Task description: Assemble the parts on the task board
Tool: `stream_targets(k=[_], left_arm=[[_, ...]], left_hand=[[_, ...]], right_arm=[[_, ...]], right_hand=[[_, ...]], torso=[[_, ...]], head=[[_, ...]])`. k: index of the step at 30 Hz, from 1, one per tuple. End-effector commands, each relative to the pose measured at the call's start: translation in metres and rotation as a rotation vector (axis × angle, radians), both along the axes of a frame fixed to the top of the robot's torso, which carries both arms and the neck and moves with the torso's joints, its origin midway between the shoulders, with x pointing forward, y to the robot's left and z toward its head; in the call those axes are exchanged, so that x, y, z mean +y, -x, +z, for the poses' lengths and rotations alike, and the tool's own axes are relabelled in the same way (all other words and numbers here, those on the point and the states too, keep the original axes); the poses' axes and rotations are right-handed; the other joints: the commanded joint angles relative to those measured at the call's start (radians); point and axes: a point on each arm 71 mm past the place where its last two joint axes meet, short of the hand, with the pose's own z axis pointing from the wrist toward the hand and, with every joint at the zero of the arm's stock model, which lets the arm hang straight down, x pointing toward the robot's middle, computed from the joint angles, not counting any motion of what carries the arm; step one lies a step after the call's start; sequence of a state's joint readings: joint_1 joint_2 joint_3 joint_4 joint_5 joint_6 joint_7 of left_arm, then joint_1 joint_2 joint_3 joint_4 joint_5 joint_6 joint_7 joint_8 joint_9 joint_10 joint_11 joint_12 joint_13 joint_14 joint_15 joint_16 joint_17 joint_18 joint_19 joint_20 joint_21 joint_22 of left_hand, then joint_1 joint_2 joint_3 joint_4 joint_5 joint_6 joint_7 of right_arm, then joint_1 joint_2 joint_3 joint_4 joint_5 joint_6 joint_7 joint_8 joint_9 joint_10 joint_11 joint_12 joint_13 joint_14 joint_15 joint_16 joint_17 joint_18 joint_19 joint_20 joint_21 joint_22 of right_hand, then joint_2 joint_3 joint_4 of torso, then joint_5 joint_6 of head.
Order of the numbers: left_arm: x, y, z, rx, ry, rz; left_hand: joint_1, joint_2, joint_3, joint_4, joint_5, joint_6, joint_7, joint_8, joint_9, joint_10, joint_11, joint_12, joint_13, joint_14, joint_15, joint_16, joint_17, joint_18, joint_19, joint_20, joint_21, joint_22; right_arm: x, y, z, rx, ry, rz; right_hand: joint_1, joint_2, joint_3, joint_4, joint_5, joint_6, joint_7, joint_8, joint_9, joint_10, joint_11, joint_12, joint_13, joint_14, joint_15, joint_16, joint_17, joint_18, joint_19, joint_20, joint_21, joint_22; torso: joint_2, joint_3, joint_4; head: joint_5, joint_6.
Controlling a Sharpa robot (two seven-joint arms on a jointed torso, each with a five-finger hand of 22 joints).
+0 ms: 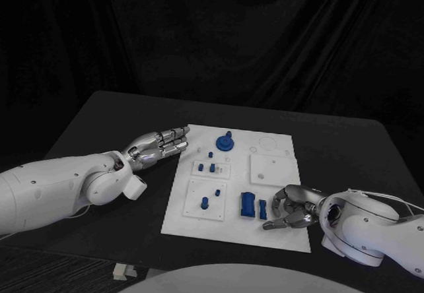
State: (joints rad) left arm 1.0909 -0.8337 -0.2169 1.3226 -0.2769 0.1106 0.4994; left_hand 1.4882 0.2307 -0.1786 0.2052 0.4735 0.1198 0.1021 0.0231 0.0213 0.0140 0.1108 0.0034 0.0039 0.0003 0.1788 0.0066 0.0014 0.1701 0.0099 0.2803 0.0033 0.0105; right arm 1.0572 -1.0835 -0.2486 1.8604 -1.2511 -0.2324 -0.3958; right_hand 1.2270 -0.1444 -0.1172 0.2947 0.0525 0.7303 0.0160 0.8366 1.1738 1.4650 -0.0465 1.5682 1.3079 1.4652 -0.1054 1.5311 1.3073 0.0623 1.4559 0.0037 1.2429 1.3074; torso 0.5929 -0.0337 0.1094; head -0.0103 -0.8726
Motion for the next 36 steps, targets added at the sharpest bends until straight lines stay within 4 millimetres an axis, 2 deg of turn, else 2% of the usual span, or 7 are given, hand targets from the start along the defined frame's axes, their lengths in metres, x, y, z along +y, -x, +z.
stream_targets(k=[1, 5, 8, 15, 23, 32, 36], left_arm=[[-0.001, 0.001, 0.000, -0.001, 0.018, -0.004], [0.000, 0.001, -0.001, -0.002, 0.016, -0.001], [0.000, 0.001, -0.001, -0.002, 0.016, 0.001], [-0.001, 0.003, -0.004, 0.005, 0.018, -0.003], [0.001, 0.006, -0.006, 0.009, 0.019, 0.000], [0.001, 0.007, -0.006, 0.008, 0.021, 0.001], [0.001, 0.007, -0.006, 0.008, 0.021, 0.001]], left_hand=[[0.002, 0.009, 0.002, -0.006, 0.006, 0.002, 0.007, 0.004, 0.001, 0.001, 0.004, 0.001, 0.001, 0.000, 0.001, -0.007, -0.001, 0.006, 0.001, 0.007, 0.005, 0.001], [0.002, 0.009, 0.002, -0.008, 0.006, 0.005, 0.007, 0.005, 0.001, 0.001, 0.005, 0.001, 0.001, 0.000, 0.001, -0.007, -0.001, 0.006, 0.001, 0.007, 0.006, 0.001], [0.002, 0.009, 0.002, -0.008, 0.006, 0.005, 0.007, 0.005, 0.001, 0.001, 0.005, 0.001, 0.001, 0.000, 0.001, -0.007, -0.001, 0.006, 0.001, 0.007, 0.006, 0.001], [0.003, 0.008, 0.003, -0.009, 0.007, 0.007, 0.009, 0.005, 0.002, 0.002, 0.005, 0.002, 0.001, 0.000, 0.001, -0.007, -0.001, 0.006, 0.001, 0.007, 0.006, 0.001], [0.003, 0.008, 0.004, -0.011, 0.008, 0.009, 0.010, 0.006, 0.002, 0.001, 0.005, 0.002, 0.001, 0.000, 0.001, -0.007, -0.001, 0.007, 0.001, 0.008, 0.006, 0.001], [0.003, 0.008, 0.004, -0.011, 0.008, 0.009, 0.010, 0.006, 0.002, 0.001, 0.005, 0.002, 0.001, 0.000, 0.001, -0.007, -0.001, 0.007, 0.001, 0.008, 0.006, 0.001], [0.003, 0.008, 0.004, -0.012, 0.008, 0.009, 0.011, 0.006, 0.002, 0.002, 0.006, 0.002, 0.001, 0.000, 0.002, -0.007, -0.001, 0.007, 0.001, 0.008, 0.006, 0.002]], right_arm=[[-0.001, 0.001, 0.005, -0.043, -0.032, -0.008], [-0.007, 0.000, 0.010, -0.074, -0.043, -0.032], [-0.012, -0.004, 0.015, -0.093, -0.047, -0.049], [-0.014, -0.008, 0.013, -0.074, -0.033, -0.055], [-0.011, -0.009, 0.007, -0.049, -0.016, -0.054], [-0.006, -0.010, 0.000, -0.040, -0.009, -0.058], [-0.005, -0.011, -0.001, -0.036, -0.006, -0.058]], right_hand=[[-0.017, -0.007, -0.017, 0.001, -0.003, -0.012, 0.000, 0.008, 0.004, 0.106, -0.005, 0.003, 0.263, 0.090, -0.003, 0.006, 0.186, 0.010, -0.010, 0.000, -0.008, 0.165], [-0.047, 0.008, -0.030, 0.001, -0.003, -0.014, -0.001, 0.014, 0.008, 0.106, -0.005, 0.003, 0.263, 0.090, -0.003, 0.006, 0.186, 0.010, -0.010, 0.000, -0.009, 0.165], [-0.064, 0.056, -0.021, -0.003, -0.002, -0.012, -0.002, 0.017, 0.009, 0.106, -0.006, 0.003, 0.263, 0.091, -0.004, 0.007, 0.189, 0.010, -0.008, 0.000, -0.008, 0.166], [-0.015, 0.112, -0.004, -0.023, 0.002, -0.006, -0.003, 0.025, 0.009, 0.106, -0.006, 0.003, 0.263, 0.091, -0.003, 0.008, 0.190, 0.010, -0.006, 0.001, -0.007, 0.167], [0.002, 0.119, -0.004, -0.031, 0.003, -0.003, -0.003, 0.028, 0.009, 0.106, -0.006, 0.003, 0.263, 0.091, -0.003, 0.008, 0.192, 0.010, -0.006, 0.001, -0.010, 0.167], [0.009, 0.122, -0.005, -0.035, 0.003, -0.002, -0.003, 0.030, 0.010, 0.106, -0.006, 0.003, 0.263, 0.091, -0.003, 0.008, 0.191, 0.011, -0.007, 0.001, -0.014, 0.166], [0.007, 0.120, -0.008, -0.034, 0.003, -0.001, -0.003, 0.031, 0.010, 0.106, -0.006, 0.003, 0.263, 0.091, -0.003, 0.008, 0.191, 0.011, -0.007, 0.001, -0.015, 0.166]], torso=[[-0.002, 0.0003, -0.0007], [-0.003, 0.0009, -0.0010], [-0.005, 0.0008, -0.0014], [-0.016, 0.0025, -0.0017], [-0.032, 0.0021, -0.0037], [-0.033, 0.0030, -0.0079], [-0.029, 0.0022, -0.0016]], head=[[-0.001, 0.000], [-0.006, 0.000], [-0.010, 0.000], [-0.013, 0.000], [-0.012, 0.000], [-0.004, 0.000], [-0.006, 0.000]])
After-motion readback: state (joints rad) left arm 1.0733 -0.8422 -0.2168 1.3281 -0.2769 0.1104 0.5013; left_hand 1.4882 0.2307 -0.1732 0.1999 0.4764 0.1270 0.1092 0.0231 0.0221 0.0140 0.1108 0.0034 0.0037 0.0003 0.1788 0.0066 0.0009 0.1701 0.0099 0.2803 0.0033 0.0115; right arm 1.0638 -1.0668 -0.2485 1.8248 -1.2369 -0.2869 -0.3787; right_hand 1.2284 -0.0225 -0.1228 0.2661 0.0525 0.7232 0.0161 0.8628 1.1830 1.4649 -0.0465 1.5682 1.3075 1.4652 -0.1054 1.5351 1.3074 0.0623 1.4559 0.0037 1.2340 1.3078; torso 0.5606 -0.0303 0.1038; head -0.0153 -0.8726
